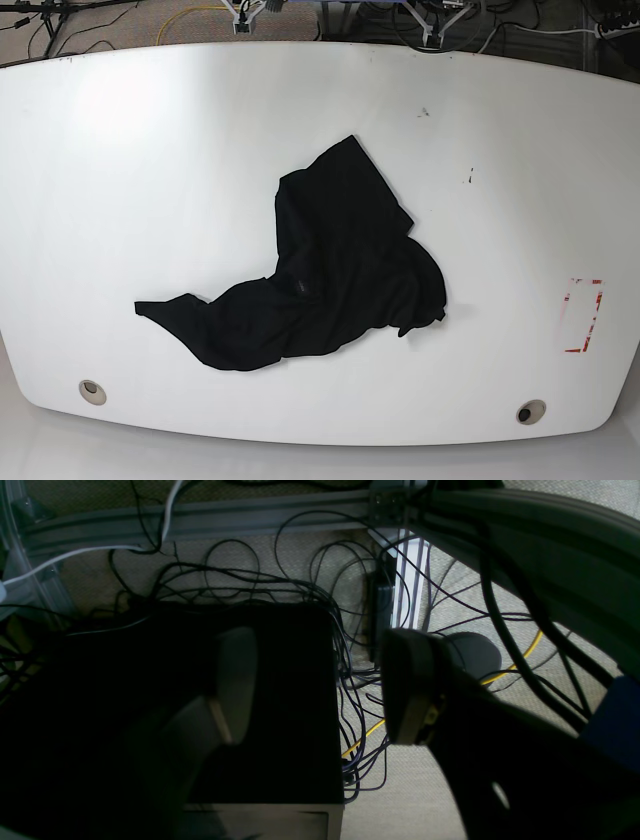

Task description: Fold the T-shirt properly

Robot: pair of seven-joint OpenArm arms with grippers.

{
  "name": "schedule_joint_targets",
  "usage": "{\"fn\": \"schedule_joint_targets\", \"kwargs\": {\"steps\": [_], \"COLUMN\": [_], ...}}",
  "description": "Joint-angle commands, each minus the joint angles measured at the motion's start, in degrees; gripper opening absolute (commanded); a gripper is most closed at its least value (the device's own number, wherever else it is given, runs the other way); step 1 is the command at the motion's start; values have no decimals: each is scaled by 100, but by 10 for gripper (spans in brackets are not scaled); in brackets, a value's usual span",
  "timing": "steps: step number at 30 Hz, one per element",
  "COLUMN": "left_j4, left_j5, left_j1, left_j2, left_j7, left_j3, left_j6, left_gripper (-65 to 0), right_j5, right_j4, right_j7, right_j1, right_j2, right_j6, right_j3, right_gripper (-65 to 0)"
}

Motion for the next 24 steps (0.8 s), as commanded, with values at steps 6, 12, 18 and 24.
{"fn": "schedule_joint_targets", "kwargs": {"steps": [6,12,18,24], "left_j4": [0,-12,-12,-11], "left_j5": [-20,-30,-25,-43], "left_j1": [38,57,69,91], "left_j2": [6,-27,-32,-31], "left_j7": [-42,-72,-100,-117], "left_j3": [6,-55,-46,-47], "left_j6": [4,17,3,2], "left_gripper": [-294,-292,-288,-288], "right_j5": [3,-3,14,9], "right_j4": [10,48,28,59], "right_j7": [12,4,10,15], "right_j1": [-8,-42,-44,-67], "right_j2": [-16,-28,-27,-37], "right_j6": [61,53,54,52], "right_j3": [8,25,32,35], "right_gripper": [-604,-602,-604,-604]}}
